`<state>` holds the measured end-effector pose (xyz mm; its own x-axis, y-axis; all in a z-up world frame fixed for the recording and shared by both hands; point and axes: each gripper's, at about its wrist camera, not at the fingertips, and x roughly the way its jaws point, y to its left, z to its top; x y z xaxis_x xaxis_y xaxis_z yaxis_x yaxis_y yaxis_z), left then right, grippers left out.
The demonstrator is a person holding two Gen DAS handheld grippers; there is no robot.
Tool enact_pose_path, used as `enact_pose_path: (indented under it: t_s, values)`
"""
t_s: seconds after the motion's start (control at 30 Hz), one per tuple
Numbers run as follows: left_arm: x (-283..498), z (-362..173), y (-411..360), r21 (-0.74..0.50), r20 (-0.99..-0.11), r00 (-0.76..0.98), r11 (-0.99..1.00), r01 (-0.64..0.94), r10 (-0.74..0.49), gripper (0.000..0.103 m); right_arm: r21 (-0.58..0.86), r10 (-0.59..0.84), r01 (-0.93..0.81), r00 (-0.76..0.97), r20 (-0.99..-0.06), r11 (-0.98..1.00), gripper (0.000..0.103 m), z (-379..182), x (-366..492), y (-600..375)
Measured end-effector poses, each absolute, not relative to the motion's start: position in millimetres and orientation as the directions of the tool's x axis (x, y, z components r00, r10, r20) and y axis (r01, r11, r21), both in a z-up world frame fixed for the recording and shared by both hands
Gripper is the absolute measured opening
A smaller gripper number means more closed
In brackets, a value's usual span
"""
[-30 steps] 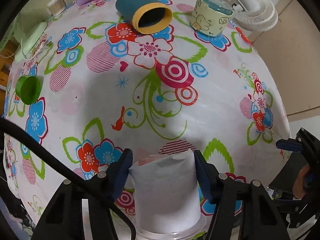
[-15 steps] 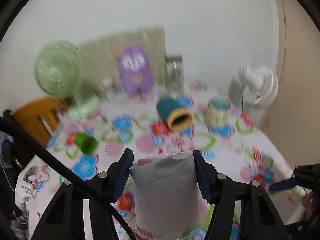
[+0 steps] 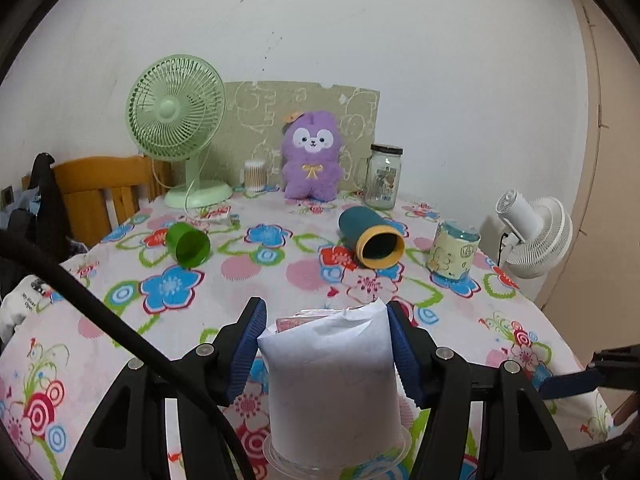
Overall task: Flip cup upside down
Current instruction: 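Lower the white cup toward the table with the left tool, opening up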
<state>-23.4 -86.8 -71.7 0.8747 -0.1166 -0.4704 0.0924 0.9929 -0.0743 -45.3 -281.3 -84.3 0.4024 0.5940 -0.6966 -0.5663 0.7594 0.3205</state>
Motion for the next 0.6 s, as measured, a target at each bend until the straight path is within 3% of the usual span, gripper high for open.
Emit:
enact_pose_path:
  t_s: [0.43, 0.6]
  values:
    - [-50.6, -82.5, -95.0, -0.069, -0.495, 0.861, 0.993, 0.098, -0.119, 0.064, 0.327, 0.598, -0.568, 0.392, -0.699, 0.755, 0.082, -88.8, -47.0, -280.3]
    - [-56.3, -82.9, -95.2, -0.098, -0.541, 0.827, 0.988, 0.115, -0.15, 0.067, 0.329, 0.603, -0.574, 0.387, -0.698, 0.75, 0.082, -88.7, -48.2, -279.6]
